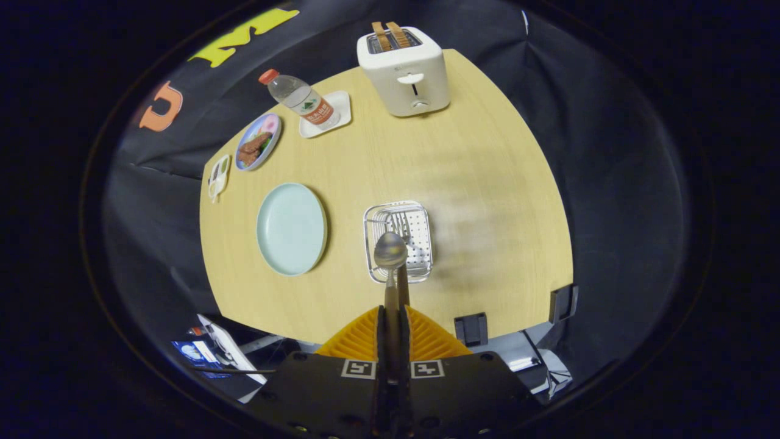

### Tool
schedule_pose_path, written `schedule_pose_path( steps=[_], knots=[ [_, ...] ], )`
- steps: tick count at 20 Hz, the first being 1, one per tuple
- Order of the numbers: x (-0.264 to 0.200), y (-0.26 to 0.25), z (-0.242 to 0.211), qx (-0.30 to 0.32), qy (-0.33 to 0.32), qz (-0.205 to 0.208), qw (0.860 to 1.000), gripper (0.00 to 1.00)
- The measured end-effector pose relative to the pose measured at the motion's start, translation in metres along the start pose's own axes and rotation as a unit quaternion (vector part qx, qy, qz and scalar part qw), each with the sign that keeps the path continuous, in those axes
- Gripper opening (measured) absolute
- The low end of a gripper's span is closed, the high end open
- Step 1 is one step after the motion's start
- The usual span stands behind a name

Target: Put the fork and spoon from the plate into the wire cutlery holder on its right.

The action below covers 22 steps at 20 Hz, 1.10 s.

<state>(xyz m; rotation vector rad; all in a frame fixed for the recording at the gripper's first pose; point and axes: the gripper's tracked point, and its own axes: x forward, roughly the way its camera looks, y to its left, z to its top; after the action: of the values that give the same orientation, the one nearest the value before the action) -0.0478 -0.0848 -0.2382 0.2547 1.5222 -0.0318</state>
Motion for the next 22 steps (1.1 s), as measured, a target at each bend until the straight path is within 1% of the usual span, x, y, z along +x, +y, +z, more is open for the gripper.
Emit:
schedule_pose_path(
  steps=[1,4,5,7,8,9,11,13,14,16,17,18,20,22],
  knots=[
    [0.002,-0.001,0.003,0.003,-0.002,-0.004,1.000,0.09],
    [0.003,0.005,0.013,0.008,-0.012,-0.001,1.000,0.09],
    [-0.001,0.007,0.017,0.009,-0.018,0.001,1.000,0.12],
    [-0.003,0.013,0.021,0.003,-0.035,0.005,0.999,0.12],
    [-0.004,0.016,0.025,-0.004,-0.045,0.005,0.999,0.16],
    [-0.007,0.020,0.028,-0.012,-0.056,0.004,0.998,0.30],
    [-0.014,0.027,0.035,-0.029,-0.090,0.003,0.996,0.48],
    [-0.029,0.040,0.047,-0.044,-0.139,0.008,0.989,0.66],
    [-0.036,0.049,0.056,-0.051,-0.169,0.012,0.984,0.69],
    [-0.055,0.065,0.071,-0.064,-0.236,0.019,0.969,0.74],
    [-0.068,0.074,0.080,-0.070,-0.273,0.024,0.959,0.78],
    [-0.081,0.083,0.087,-0.076,-0.308,0.031,0.948,0.78],
    [-0.113,0.098,0.099,-0.095,-0.383,0.035,0.918,0.78],
    [-0.148,0.109,0.102,-0.118,-0.447,0.031,0.886,0.78]
  ],
)
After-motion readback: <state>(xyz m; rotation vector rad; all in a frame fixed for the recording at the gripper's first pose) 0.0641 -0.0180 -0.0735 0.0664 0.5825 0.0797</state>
